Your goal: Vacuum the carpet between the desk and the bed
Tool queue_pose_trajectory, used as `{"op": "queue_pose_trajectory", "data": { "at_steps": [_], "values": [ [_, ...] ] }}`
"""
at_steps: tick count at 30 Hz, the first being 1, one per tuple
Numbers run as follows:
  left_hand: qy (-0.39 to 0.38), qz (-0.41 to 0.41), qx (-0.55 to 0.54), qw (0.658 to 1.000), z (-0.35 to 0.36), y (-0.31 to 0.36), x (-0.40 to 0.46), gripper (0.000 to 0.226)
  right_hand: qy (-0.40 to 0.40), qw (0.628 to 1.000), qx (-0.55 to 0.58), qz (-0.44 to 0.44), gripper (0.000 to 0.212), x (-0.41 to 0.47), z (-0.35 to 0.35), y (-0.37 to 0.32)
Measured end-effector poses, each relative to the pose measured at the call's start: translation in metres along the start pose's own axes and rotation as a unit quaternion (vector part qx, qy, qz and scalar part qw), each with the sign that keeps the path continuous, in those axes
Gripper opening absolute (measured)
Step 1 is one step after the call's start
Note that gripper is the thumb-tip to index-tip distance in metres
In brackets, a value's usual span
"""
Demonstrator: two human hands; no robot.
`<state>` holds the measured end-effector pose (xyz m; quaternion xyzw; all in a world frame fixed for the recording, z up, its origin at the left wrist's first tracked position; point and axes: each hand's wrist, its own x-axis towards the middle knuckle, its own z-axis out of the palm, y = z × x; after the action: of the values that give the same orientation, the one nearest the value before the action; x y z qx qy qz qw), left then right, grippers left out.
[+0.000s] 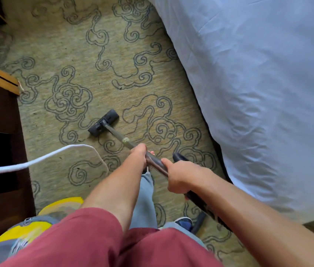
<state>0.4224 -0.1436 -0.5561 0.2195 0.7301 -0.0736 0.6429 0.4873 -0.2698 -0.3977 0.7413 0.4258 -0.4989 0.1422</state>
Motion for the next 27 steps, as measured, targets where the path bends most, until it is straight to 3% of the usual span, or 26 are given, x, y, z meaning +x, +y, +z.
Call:
{"op": "queue_pose_trajectory", "data": {
  "at_steps": [3, 10, 13, 16, 19, 27],
  "values": [
    [-0.01, 0.014, 0.027, 0.999, 0.03, -0.062, -0.025, 0.043, -0.006, 1.0, 0.013, 0.02, 0.073, -0.04, 0.043, 0.042],
    [-0.03, 0.006, 0.067, 0.997, 0.098, -0.212, -0.092, 0.042, -0.041, 0.996, 0.038, 0.064, 0.09, -0.154, 0.145, 0.139],
    [-0.038, -0.001, 0.075, 0.996, 0.112, -0.259, -0.122, 0.04, -0.066, 0.987, 0.106, 0.099, 0.082, -0.2, 0.171, 0.159],
    [-0.045, -0.002, 0.095, 0.994, 0.119, -0.281, -0.141, 0.041, -0.084, 0.978, 0.155, 0.115, 0.08, -0.228, 0.178, 0.162],
    [-0.068, -0.02, 0.132, 0.989, 0.122, -0.294, -0.151, 0.04, -0.091, 0.979, 0.122, 0.133, 0.079, -0.249, 0.177, 0.159],
    [-0.085, -0.054, 0.203, 0.974, 0.115, -0.29, -0.151, 0.013, -0.102, 0.979, 0.094, 0.149, 0.06, -0.256, 0.164, 0.132]
  ]
}}
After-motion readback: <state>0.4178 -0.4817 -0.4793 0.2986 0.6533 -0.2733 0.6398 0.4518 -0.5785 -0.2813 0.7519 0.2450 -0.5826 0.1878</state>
